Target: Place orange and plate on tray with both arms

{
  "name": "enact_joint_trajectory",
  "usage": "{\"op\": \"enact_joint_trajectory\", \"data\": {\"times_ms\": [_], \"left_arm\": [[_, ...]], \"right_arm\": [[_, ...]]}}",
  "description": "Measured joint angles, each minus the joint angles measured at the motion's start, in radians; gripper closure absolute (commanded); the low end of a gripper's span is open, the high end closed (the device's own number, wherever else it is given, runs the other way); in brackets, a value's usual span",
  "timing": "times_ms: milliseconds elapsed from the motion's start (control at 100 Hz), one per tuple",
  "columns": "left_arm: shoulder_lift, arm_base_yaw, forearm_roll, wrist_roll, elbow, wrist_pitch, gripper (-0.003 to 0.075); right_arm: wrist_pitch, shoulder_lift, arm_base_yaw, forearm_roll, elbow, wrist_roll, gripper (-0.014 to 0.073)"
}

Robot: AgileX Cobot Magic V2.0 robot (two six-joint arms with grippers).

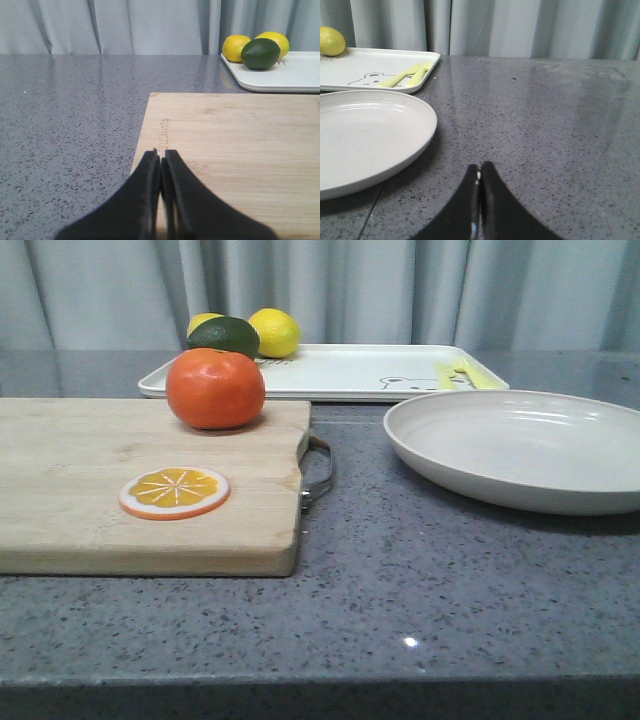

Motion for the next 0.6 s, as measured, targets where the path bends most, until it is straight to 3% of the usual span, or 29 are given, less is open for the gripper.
{"op": "enact_joint_trajectory", "data": {"times_ms": [600], "left_arm": [[0.0,0.0,0.0,0.0,0.0,-0.031,0.074]], "right_arm": [[0.0,0.0,0.0,-0.002,0.0,0.002,0.0661]]}}
